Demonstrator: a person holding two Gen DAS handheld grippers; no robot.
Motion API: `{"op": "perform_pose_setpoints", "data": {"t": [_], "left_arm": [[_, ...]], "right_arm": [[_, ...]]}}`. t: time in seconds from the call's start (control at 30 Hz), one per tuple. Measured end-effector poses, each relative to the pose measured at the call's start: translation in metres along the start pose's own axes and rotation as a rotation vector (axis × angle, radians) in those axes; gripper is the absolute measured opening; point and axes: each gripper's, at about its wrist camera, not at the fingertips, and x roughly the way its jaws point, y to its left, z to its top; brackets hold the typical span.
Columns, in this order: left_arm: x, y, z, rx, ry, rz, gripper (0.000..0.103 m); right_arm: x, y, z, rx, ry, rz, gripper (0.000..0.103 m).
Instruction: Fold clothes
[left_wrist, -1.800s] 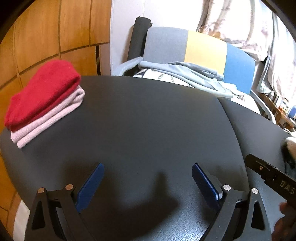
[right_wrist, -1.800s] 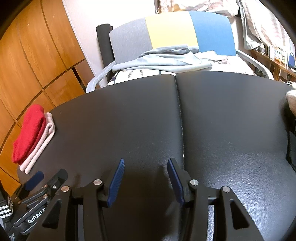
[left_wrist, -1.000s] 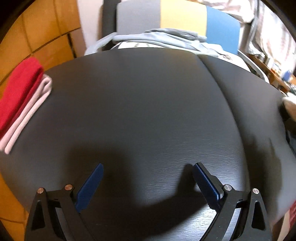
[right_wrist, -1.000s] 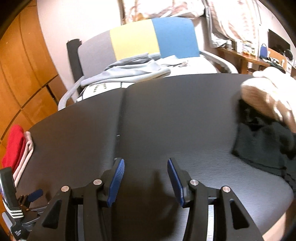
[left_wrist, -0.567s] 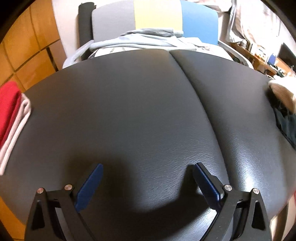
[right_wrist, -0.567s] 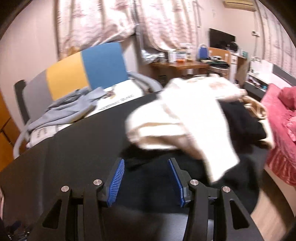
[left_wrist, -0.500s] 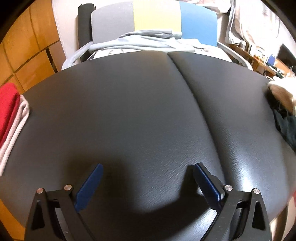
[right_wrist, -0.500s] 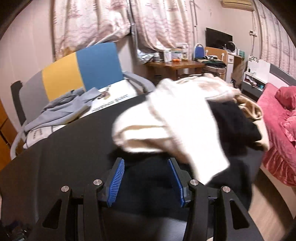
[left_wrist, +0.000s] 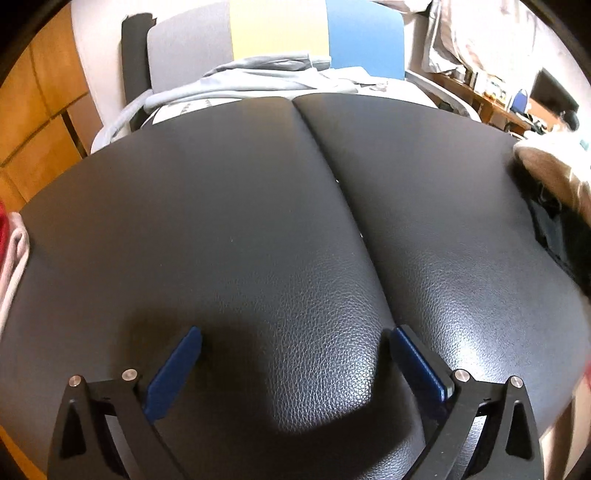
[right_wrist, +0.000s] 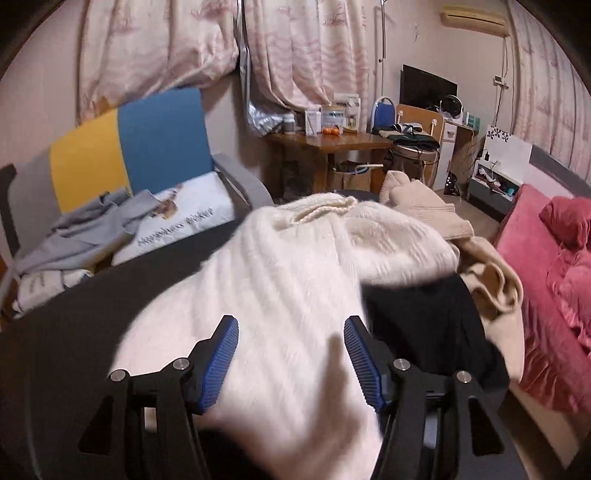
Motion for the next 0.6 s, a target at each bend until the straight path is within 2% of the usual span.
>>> {"op": "perform_pose_setpoints", "data": {"t": [0.13, 0.27, 0.33, 0.4, 0.5, 0.6], "left_arm": [[-0.001, -0.001, -0.01, 0.004, -0.036, -0.007, 0.103], [0.0, -0.002, -0.016, 0.005, -0.063, -0.005, 0.103], [0.004, 0.0, -0.013, 0.005, -0.071, -0.001, 0.103], [0.002, -0.002, -0.019, 0.009, -0.081, 0.0, 0.103], [-0.001, -0.004, -0.026, 0.013, -0.089, -0.002, 0.103], [-0.001, 0.001, -0.024, 0.013, -0.091, -0.009, 0.103]], "right_arm": [[0.03, -0.006, 0.008, 0.03, 0.058, 0.027, 0.061], [0.059, -0.003, 0.003, 0.008, 0.166, 0.034, 0.061], [0.064, -0.001, -0.002, -0.008, 0.18, 0.034, 0.052], [0.067, -0.002, -0.002, 0.013, 0.201, 0.059, 0.022], [0.07, -0.012, -0.001, 0.116, 0.219, 0.11, 0.014], [0.062, -0.025, 0.006, 0.226, 0.199, 0.176, 0.011]]}}
